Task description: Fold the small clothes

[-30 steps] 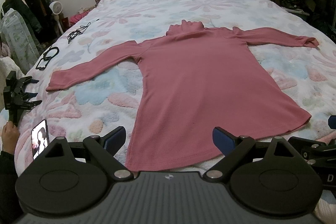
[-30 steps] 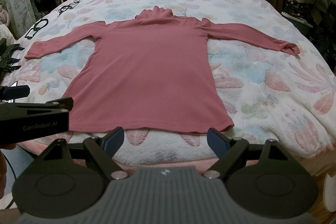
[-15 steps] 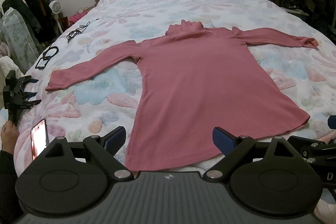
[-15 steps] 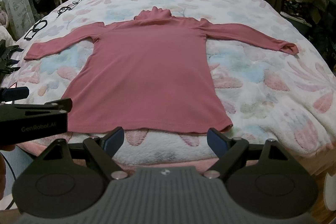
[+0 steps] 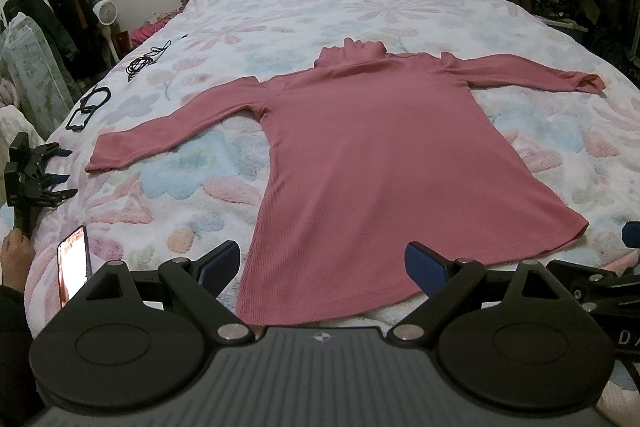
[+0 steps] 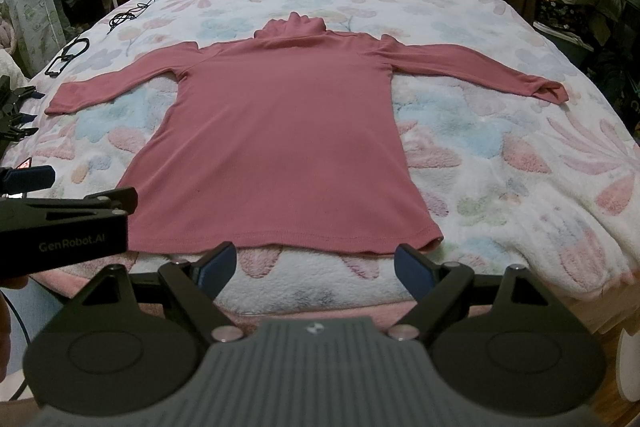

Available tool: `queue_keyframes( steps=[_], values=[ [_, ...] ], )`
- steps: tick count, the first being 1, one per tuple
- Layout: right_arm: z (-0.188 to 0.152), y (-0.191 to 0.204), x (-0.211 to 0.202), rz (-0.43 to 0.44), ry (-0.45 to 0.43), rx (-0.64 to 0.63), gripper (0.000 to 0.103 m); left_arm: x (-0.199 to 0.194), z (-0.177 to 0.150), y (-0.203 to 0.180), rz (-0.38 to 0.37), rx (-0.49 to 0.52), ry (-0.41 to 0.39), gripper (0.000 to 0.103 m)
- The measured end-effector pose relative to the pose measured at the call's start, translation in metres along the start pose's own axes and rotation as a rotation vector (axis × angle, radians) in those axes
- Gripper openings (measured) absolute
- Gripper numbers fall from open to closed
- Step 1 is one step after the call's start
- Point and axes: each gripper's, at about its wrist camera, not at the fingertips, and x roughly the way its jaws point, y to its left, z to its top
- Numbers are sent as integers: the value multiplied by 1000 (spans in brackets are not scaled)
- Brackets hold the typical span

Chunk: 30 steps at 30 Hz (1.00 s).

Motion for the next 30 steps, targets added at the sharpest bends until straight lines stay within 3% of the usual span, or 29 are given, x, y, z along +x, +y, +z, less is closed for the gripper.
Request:
queue_keyframes(
  steps=[20,26,30],
  values=[
    [0,0,0,0,1,1,82,0,-2,1,-9,-6,1,103],
    [3,-4,1,11,-17,23,82,8,-1,6,-119,-19,16,97],
    [7,-19,6,43,-127,27,82,23,5,21,-168,-49,17,85]
  ],
)
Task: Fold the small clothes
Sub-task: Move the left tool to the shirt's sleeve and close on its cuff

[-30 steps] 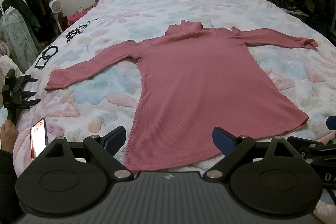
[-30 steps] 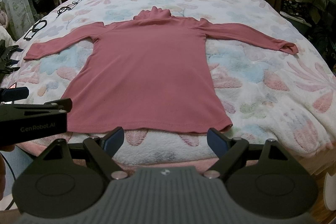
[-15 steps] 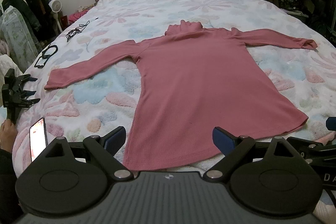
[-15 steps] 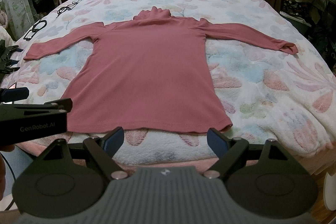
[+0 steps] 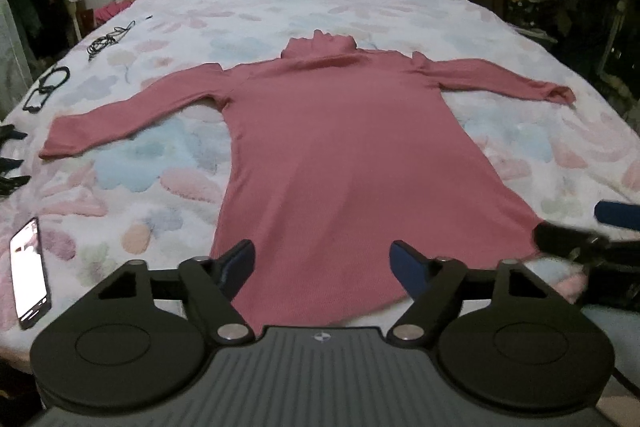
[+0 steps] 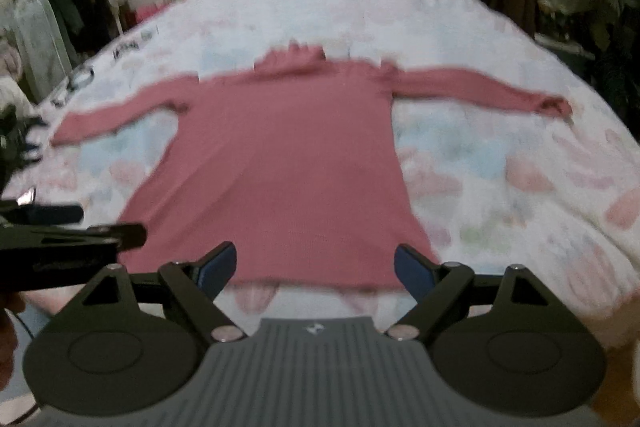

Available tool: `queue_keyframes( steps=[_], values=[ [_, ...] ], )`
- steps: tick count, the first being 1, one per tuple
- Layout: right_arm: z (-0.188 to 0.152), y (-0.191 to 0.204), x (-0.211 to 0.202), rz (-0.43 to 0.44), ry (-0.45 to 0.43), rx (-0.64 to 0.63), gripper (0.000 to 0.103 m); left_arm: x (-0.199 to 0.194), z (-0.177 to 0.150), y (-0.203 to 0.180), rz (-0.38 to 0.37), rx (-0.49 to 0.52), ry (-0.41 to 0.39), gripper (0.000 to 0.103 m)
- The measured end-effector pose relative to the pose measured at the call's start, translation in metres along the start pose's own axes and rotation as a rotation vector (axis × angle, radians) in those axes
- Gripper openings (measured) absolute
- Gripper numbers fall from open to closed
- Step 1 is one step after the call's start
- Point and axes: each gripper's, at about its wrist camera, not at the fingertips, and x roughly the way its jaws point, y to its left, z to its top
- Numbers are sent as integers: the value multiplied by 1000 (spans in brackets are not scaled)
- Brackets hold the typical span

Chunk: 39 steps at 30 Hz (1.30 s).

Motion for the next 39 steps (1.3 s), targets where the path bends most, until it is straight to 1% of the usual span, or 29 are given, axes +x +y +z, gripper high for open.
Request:
queue_keyframes(
  steps=[1,2,4,6,8,9,13,15,18,21,23,24,25,26,28,32,35,36,38,39],
  values=[
    [2,-4,3,7,-28,-4,82,5,3,6,-9,-8,-3,83],
    [4,-9,6,18,-56,-12,82,11,7,15,-25,-23,-2,83],
    [11,-17,16,27,-89,-28,82,23,14,34,-63,-69,-5,82],
    [21,-25,30,14,-110,-43,82,37,23,54,-78,-107,-9,81],
    [30,-31,46,5,-106,-55,82,53,33,74,-76,-102,-26,77],
    [36,-35,56,17,-96,-58,82,62,38,85,-82,-104,-31,75],
    [56,-49,94,74,-31,-29,82,95,61,139,-107,-178,-13,75],
    [67,-53,113,78,-12,-16,82,109,73,167,-79,-188,-16,75],
    [78,-60,141,50,-8,10,82,128,86,210,-43,-218,-13,75],
    [92,-71,174,12,35,59,82,145,95,253,-1,-245,-19,75],
    [101,-79,194,-6,68,91,82,152,101,283,35,-262,-40,75],
    [105,-81,202,-15,79,106,82,154,103,294,60,-265,-45,78],
    [108,-83,208,-20,89,119,82,155,107,307,90,-268,-51,80],
    [109,-85,212,-23,98,131,82,157,110,318,109,-267,-61,81],
    [112,-85,222,-26,110,141,82,162,117,342,146,-275,-72,87],
    [116,-82,233,-40,127,150,82,179,122,394,215,-342,-49,88],
    [118,-79,239,-30,130,162,82,189,117,419,215,-397,-24,87],
    [119,-78,240,-32,129,157,82,194,115,423,209,-409,-4,86],
    [121,-77,244,-41,128,151,82,204,111,430,187,-432,38,70],
    [123,-76,245,-40,124,153,82,207,109,432,186,-446,49,51]
  ],
)
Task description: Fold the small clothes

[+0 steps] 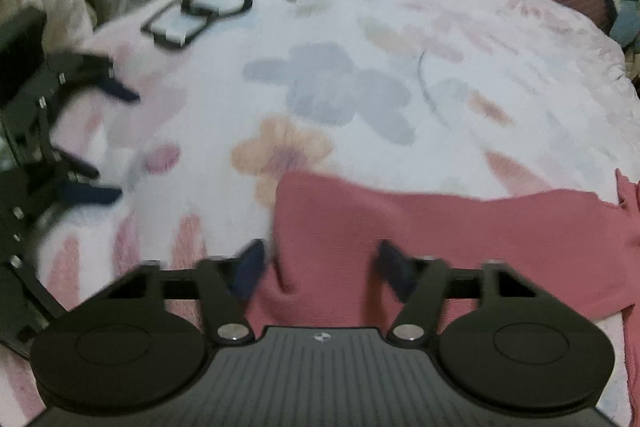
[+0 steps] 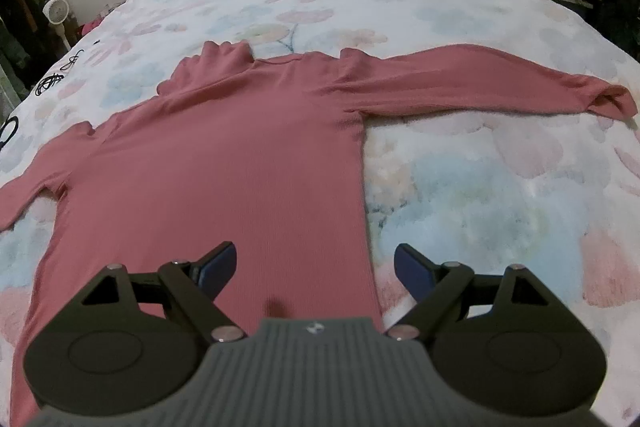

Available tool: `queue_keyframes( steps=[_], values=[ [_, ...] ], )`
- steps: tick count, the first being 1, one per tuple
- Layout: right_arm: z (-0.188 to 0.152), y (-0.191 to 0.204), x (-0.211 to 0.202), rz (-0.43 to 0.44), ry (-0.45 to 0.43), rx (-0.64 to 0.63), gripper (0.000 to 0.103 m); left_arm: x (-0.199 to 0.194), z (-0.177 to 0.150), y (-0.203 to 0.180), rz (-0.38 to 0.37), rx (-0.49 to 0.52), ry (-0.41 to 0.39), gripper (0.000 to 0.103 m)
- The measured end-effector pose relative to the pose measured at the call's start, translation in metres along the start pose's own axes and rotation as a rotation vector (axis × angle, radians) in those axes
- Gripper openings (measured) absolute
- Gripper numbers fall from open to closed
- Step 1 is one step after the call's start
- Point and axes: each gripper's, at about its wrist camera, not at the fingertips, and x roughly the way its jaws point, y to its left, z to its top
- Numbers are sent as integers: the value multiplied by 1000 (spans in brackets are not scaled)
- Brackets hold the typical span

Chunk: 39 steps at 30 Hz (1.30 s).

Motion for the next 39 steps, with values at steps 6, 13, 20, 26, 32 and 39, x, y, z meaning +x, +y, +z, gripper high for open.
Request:
queue_keyframes(
  steps=[6,13,20,26,32,39],
  values=[
    [5,11,3,21,-20,-35,82,-10,0,3,-40,-46,-42,11],
    [16,18,5,64,-23,-74,82,-82,24,-68,-132,39,-109,10],
    [34,19,-1,74,6,-136,81,-161,55,-201,-335,138,-132,10],
    [53,-4,-13,80,-16,-156,81,-177,61,-329,-495,251,-134,10],
    [62,-35,-12,66,-22,-149,81,-112,32,-430,-599,276,-7,10],
    [61,-77,21,41,23,-78,76,-9,-26,-492,-602,290,194,14]
  ],
)
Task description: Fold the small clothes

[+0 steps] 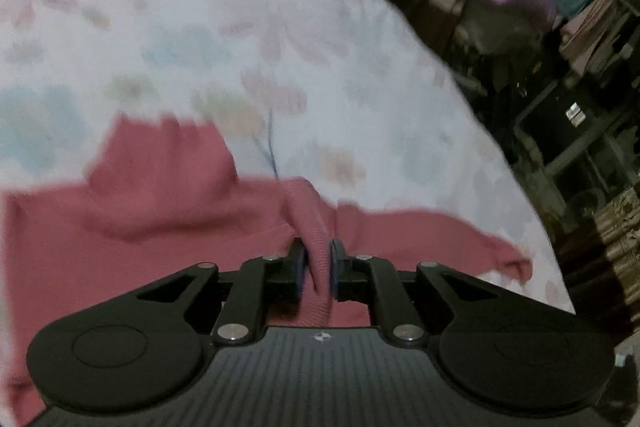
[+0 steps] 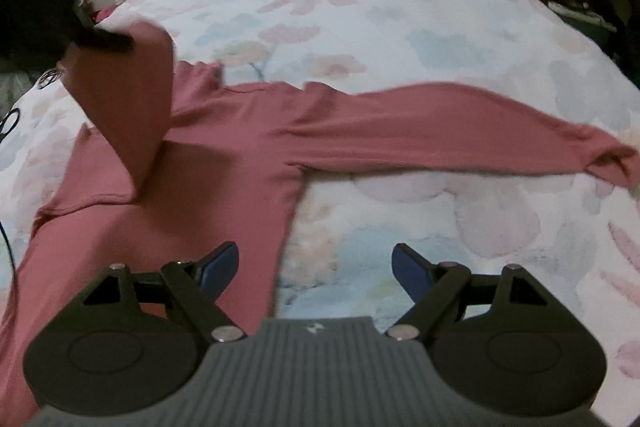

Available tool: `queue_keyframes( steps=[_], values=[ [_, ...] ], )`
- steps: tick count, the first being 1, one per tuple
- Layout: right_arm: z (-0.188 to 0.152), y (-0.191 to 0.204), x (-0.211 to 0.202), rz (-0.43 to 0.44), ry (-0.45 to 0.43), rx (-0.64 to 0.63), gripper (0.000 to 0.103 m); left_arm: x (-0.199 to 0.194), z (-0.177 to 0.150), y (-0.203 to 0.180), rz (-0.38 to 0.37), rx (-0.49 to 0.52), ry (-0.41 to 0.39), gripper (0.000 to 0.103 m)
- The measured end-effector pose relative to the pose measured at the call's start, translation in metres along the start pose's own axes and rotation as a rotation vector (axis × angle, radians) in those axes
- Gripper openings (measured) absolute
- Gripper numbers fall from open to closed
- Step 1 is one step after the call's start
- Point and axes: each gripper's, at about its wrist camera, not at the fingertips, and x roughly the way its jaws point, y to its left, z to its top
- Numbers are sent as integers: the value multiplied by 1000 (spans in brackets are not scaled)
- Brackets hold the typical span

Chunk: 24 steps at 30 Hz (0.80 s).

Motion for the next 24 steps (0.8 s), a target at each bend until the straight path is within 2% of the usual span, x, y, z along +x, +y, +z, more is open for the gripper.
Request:
queue_keyframes(
  steps=[2,4,5,8,9,10,13,15,18,21,23,24],
  values=[
    [2,-5,10,-9,11,-1,75,20,-6,1,-34,-15,40,24],
    [7,-8,19,-11,20,-5,75,26,-8,5,-58,-24,68,46],
    [10,-7,22,-12,21,-7,75,25,-8,3,-66,-13,66,50],
    [21,1,29,6,-2,-23,72,6,-6,14,-46,36,39,53],
    [26,7,31,20,-14,-30,66,0,-6,18,-27,48,32,53],
    [30,13,34,31,-20,-35,60,-9,-5,26,7,62,23,53],
    [43,44,42,86,-38,-71,53,-30,-9,57,118,98,5,53],
    [52,70,47,113,-48,-118,52,-42,-15,85,185,76,16,53],
    [64,107,55,159,-59,-182,51,-53,-24,118,216,50,35,53],
    [74,132,74,189,-16,-205,51,-54,-33,144,237,15,49,44],
    [76,144,89,159,7,-243,51,-50,-38,159,233,-23,52,44],
    [75,148,95,115,6,-280,55,-48,-41,163,233,-29,55,43]
  ],
)
